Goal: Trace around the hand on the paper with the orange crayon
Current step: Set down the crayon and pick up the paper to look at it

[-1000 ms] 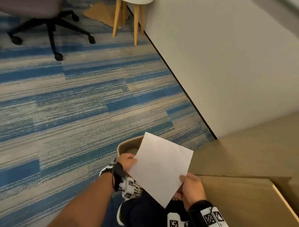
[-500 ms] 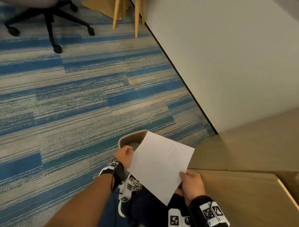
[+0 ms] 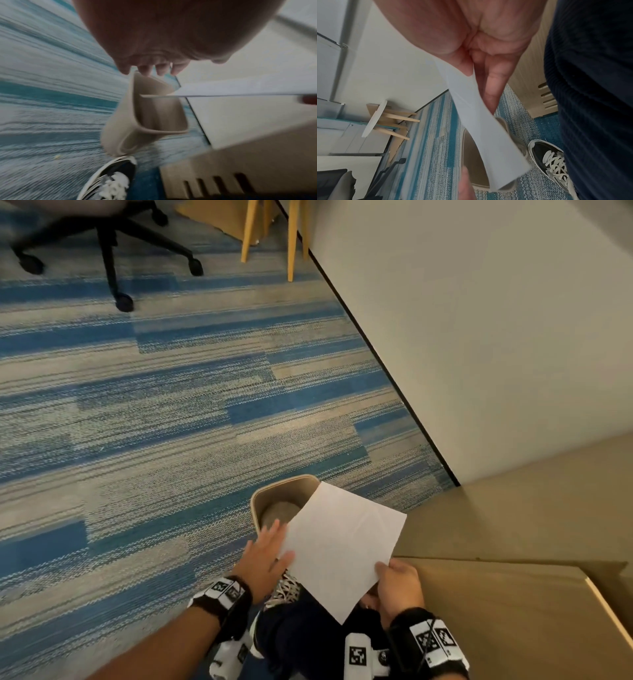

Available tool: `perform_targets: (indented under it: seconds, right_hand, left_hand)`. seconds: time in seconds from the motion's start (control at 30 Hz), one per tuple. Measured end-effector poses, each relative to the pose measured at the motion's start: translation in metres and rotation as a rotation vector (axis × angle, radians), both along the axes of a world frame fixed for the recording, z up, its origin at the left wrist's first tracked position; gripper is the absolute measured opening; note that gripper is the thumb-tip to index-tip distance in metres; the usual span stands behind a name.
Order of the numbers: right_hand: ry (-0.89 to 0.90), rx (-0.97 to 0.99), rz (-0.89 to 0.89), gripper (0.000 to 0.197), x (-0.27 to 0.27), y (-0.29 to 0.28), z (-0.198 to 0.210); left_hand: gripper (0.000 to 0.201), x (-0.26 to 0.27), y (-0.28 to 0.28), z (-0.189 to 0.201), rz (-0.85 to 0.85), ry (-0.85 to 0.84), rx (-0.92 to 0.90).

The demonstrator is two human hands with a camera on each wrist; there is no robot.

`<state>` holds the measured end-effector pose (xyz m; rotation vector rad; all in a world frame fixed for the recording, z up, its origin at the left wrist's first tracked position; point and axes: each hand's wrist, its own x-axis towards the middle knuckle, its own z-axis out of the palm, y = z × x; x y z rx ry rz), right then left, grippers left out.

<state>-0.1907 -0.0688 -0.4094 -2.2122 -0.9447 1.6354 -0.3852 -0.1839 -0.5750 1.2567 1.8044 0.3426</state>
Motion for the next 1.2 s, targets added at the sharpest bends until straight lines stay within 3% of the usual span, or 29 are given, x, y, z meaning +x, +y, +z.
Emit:
perform_targets:
  seconds: [0.1, 0.17, 0.2, 0.27, 0.3, 0.37, 0.43, 0.57, 0.63, 0.87, 1.03, 1.2]
  right_hand:
    - [0.001, 0.004, -0.001, 0.026, -0.003, -0.004, 0.001]
    - [0.003, 0.021, 0.006, 0.027, -0.005, -0.002, 0.006]
    - [0.001, 0.026, 0.014, 0.027, -0.005, -0.002, 0.011]
    - [0.010, 0.051, 0.023, 0.026, -0.001, 0.000, 0.017]
    - [0.021, 0.063, 0.009, 0.024, 0.002, 0.000, 0.019]
    - [0.062, 0.065, -0.025, 0.022, 0.008, -0.001, 0.025]
    - [0.131, 0.054, -0.044, 0.022, 0.011, -0.006, 0.033]
    - [0.196, 0.060, -0.059, 0.026, 0.015, -0.013, 0.052]
    - [0.193, 0.079, -0.059, 0.026, 0.018, -0.016, 0.058]
    - [0.212, 0.112, -0.076, 0.025, 0.024, -0.029, 0.073]
    - [0.269, 0.108, -0.074, 0.025, 0.030, -0.033, 0.086]
    - [0.335, 0.146, -0.038, 0.026, 0.041, -0.034, 0.105]
  left_hand:
    - [0.079, 0.026, 0.010, 0.025, -0.247, 0.009, 0.243]
    - [0.087, 0.015, 0.010, 0.007, -0.412, 0.085, 0.053]
    - [0.093, 0.005, 0.008, -0.007, -0.382, 0.138, -0.105]
    - [0.070, -0.020, 0.010, -0.022, -0.114, 0.165, -0.297]
    - [0.057, -0.027, 0.014, -0.022, 0.067, 0.075, -0.266]
    - [0.054, -0.034, 0.025, -0.015, 0.409, -0.211, -0.150]
    - [0.054, -0.038, 0.036, 0.001, 0.562, -0.425, -0.077]
    - [0.037, -0.058, 0.040, 0.031, 0.659, -0.729, -0.081]
    - [0.022, -0.067, 0.038, 0.039, 0.645, -0.741, -0.018]
    - [0.017, -0.078, 0.021, 0.053, 0.569, -0.661, 0.109]
    - [0.014, -0.084, 0.010, 0.061, 0.611, -0.726, 0.109]
    - [0.014, -0.092, 0.006, 0.105, 0.637, -0.886, 0.207]
